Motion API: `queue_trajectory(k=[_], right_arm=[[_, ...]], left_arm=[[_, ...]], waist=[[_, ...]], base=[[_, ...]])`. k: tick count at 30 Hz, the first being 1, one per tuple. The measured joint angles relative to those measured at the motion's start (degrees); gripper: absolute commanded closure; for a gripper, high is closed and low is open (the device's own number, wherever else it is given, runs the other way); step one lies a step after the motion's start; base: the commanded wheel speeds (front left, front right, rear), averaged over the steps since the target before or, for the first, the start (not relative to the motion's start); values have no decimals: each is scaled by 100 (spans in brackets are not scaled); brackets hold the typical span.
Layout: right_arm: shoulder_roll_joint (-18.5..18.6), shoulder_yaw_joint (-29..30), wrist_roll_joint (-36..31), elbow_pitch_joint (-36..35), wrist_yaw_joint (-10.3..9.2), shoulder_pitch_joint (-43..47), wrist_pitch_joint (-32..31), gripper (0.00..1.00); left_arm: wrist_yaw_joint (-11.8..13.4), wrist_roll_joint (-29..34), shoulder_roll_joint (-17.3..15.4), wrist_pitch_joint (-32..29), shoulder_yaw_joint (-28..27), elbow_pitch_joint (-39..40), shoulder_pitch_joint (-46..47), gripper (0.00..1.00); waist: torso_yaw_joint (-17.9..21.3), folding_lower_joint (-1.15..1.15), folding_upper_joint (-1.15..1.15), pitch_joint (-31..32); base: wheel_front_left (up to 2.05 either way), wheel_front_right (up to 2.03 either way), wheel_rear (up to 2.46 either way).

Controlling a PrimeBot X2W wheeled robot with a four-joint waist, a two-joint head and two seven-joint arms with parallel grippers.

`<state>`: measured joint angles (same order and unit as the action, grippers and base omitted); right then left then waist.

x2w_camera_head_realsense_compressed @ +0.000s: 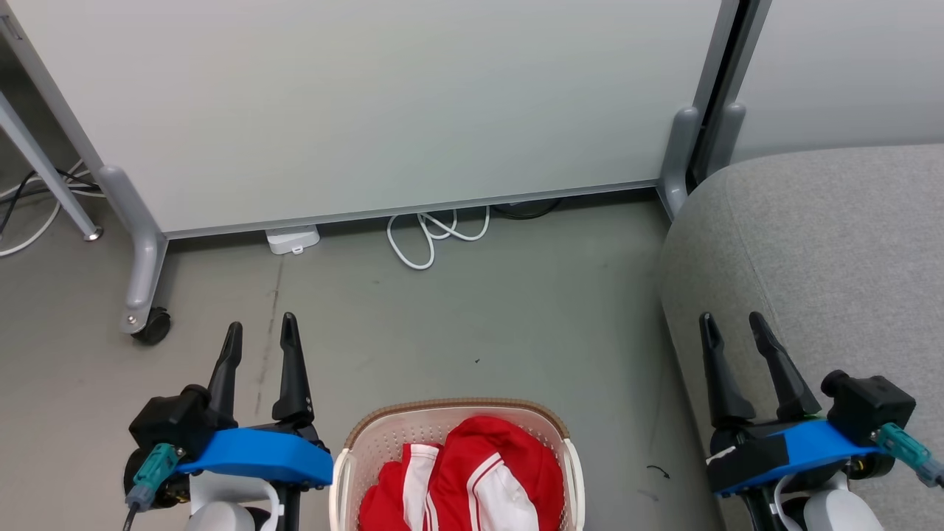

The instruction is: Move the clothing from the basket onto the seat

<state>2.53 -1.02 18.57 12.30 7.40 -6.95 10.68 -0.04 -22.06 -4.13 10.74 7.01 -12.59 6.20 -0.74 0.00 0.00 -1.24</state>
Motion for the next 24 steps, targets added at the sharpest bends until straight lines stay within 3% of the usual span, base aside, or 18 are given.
queue_trajectory(k=[24], right_arm=[[9,41,-1105,66,1,-88,261,0]], left_arm=[[-213,1084,97,264,14,-121,66,0]], waist=[[-16,0,0,5]], base=[[0,0,0]])
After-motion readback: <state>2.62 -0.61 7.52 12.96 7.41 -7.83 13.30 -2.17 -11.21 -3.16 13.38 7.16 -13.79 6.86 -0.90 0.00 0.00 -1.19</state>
